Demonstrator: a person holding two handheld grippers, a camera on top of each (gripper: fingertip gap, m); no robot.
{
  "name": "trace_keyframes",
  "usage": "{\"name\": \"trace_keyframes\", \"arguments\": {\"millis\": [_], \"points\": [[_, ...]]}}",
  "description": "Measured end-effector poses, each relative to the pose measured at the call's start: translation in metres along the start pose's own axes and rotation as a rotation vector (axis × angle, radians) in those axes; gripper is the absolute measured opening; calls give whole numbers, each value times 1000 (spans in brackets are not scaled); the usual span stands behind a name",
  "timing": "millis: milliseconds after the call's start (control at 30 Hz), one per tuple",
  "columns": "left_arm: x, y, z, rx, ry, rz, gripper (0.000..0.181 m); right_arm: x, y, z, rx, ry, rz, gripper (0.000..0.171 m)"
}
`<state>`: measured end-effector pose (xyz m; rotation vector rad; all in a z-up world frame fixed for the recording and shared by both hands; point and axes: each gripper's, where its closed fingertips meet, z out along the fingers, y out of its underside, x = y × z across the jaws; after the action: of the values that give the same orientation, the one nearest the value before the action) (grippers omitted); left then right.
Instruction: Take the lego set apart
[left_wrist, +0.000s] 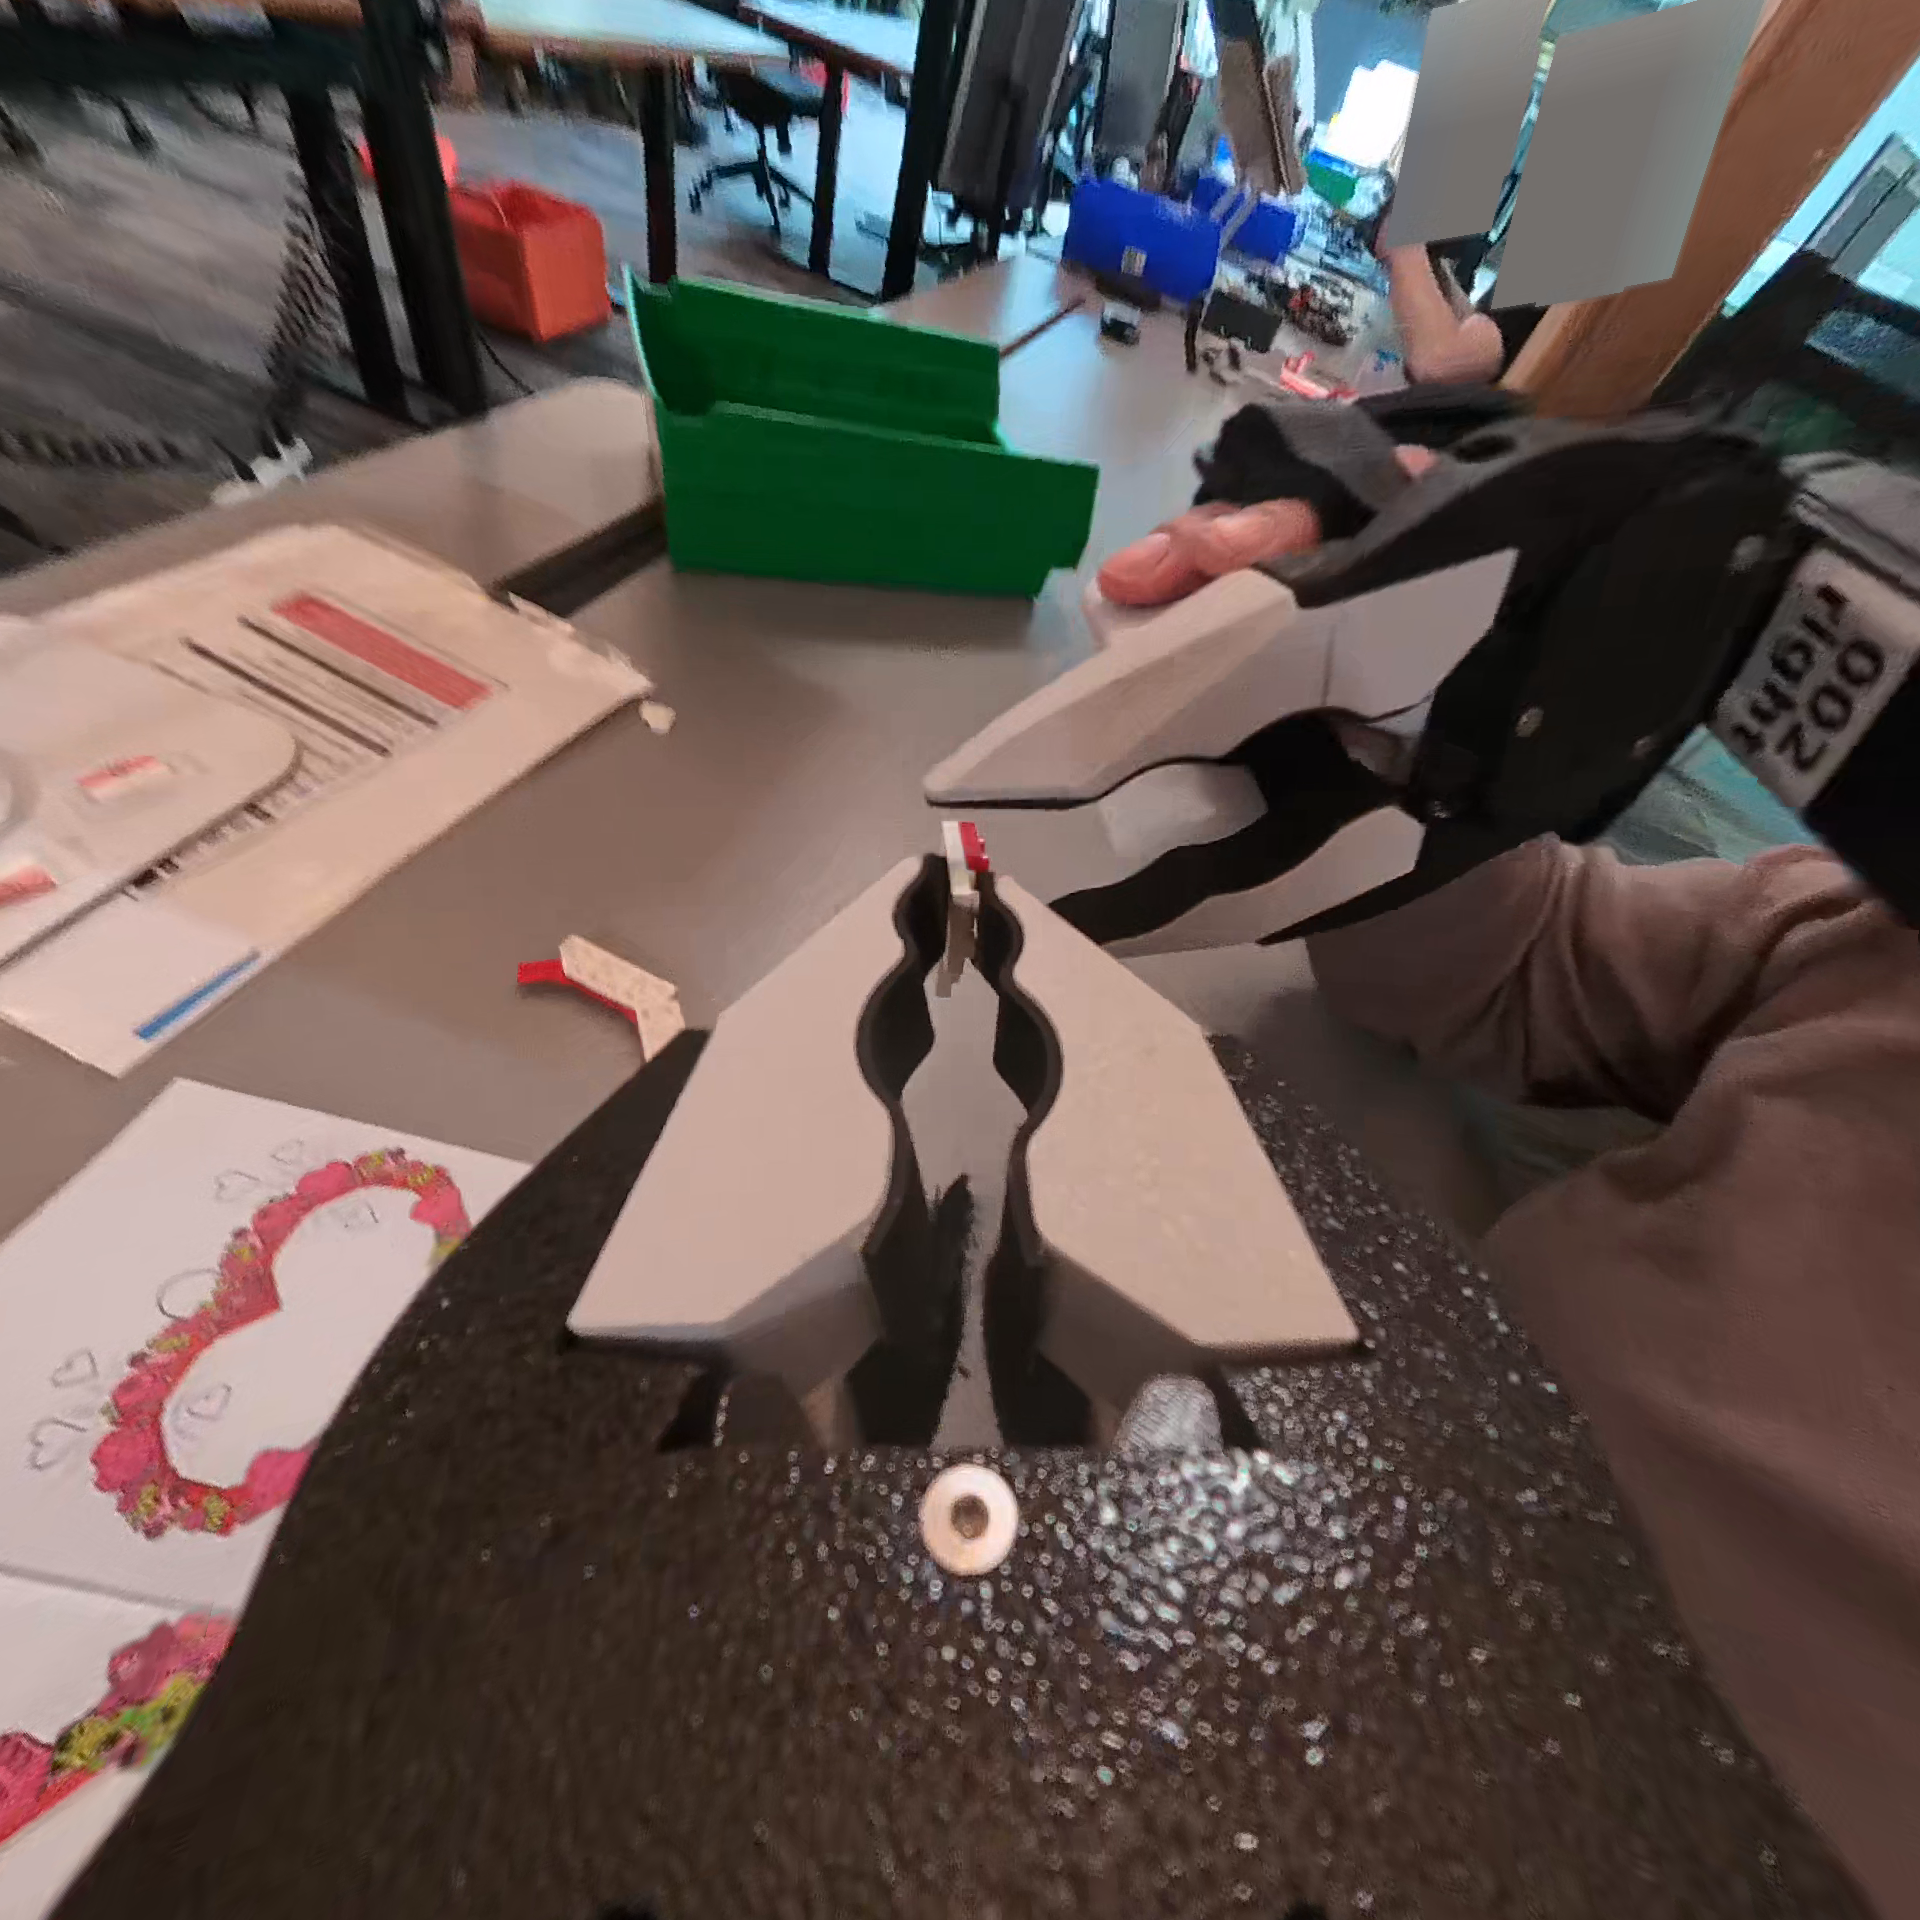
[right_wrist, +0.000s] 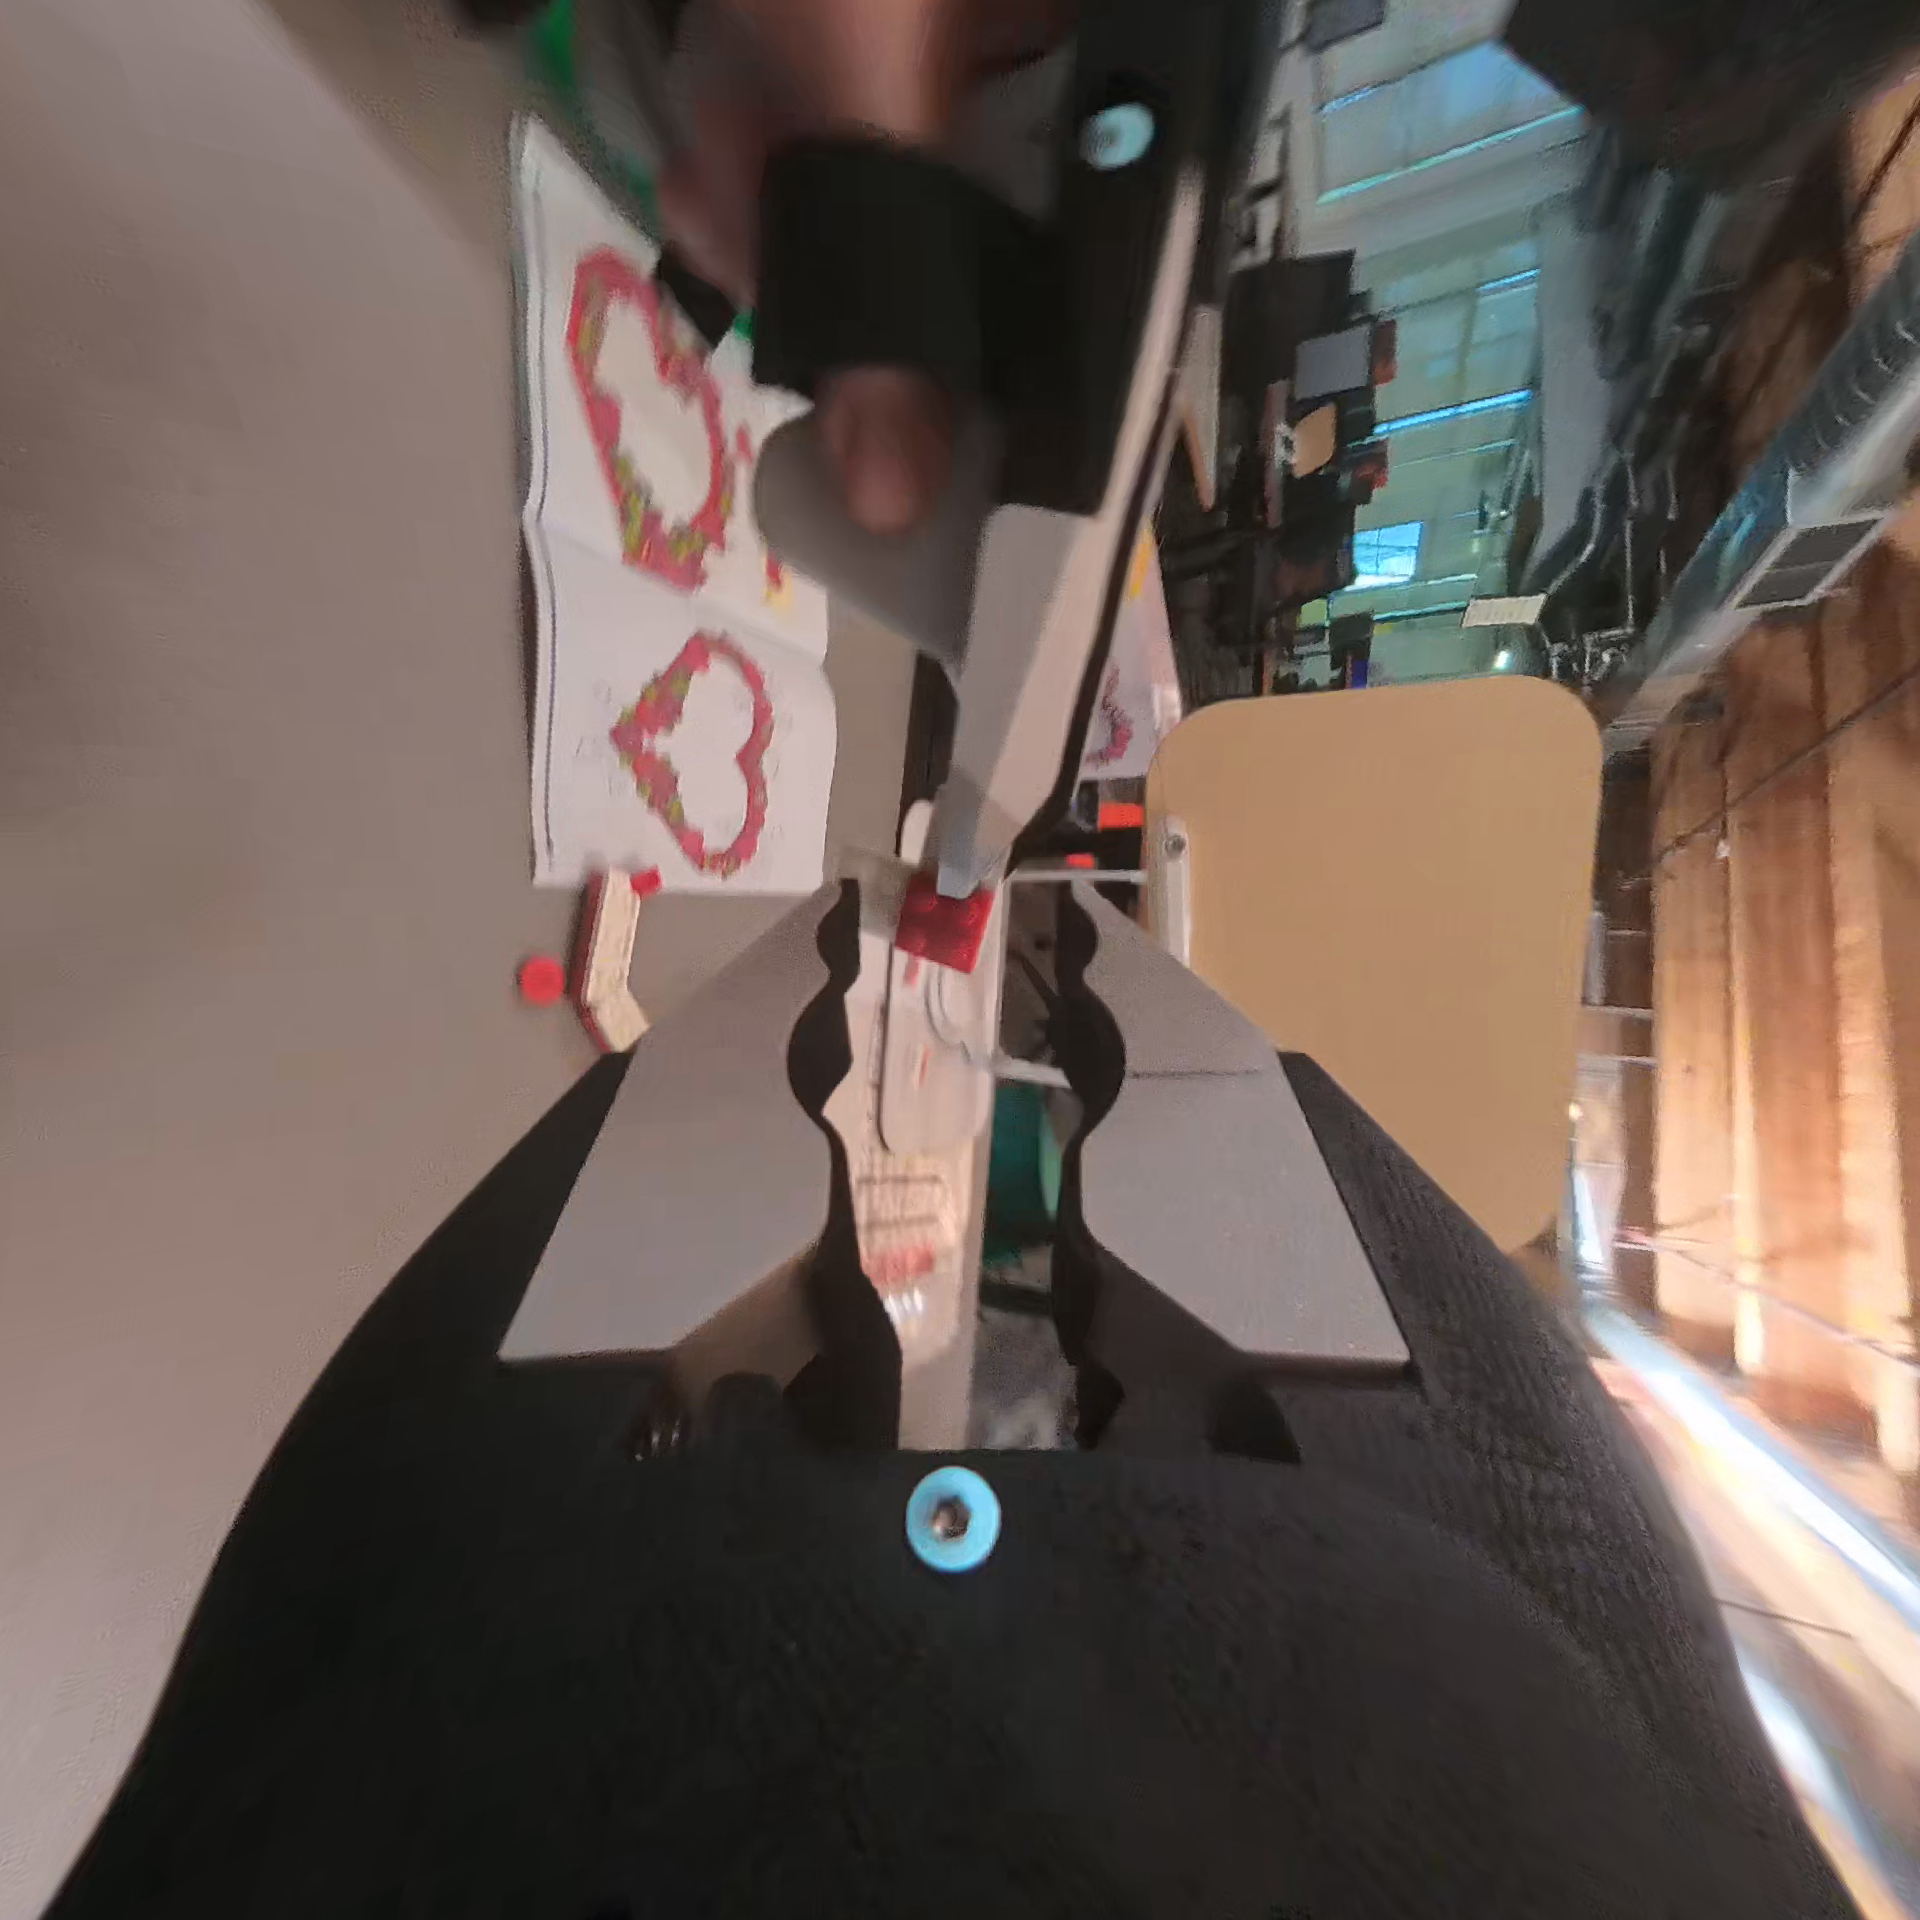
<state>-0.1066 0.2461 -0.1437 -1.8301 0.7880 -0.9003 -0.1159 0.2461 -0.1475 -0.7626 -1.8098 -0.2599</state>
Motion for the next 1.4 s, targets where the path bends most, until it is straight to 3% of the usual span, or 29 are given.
{"name": "trace_keyframes", "arguments": {"millis": [33,100,333,533,667,800,933,1133,1233,1267,1333,1400], "points": [[-1,4,1,-23,13,-19,4,-6,3,1,-32,-15,-39,40],[-1,11,3,-54,40,-53,4,-16,3,5,-57,-40,-59,45],[-9,29,16,-121,47,-78,3,-37,18,18,-169,-58,-36,34],[-4,41,25,-168,110,-124,3,-52,22,13,-113,-97,-19,34],[-6,60,31,-252,127,-167,3,-62,40,12,-181,-79,-121,37],[-2,69,38,-288,164,-208,3,-80,31,16,-97,-128,-53,30],[-9,82,43,-340,137,-237,4,-91,36,23,-130,-136,-7,22],[-24,95,58,-347,81,-263,6,-106,52,37,-121,-105,259,19],[-31,87,60,-231,49,-259,45,-105,62,37,-64,-71,490,18],[-34,86,59,-183,25,-240,47,-105,65,37,-40,-64,556,18],[-31,91,61,-106,27,-208,40,-103,70,36,-16,-41,649,18],[-24,102,65,-85,57,-202,19,-103,72,36,-11,-20,669,18]]}}
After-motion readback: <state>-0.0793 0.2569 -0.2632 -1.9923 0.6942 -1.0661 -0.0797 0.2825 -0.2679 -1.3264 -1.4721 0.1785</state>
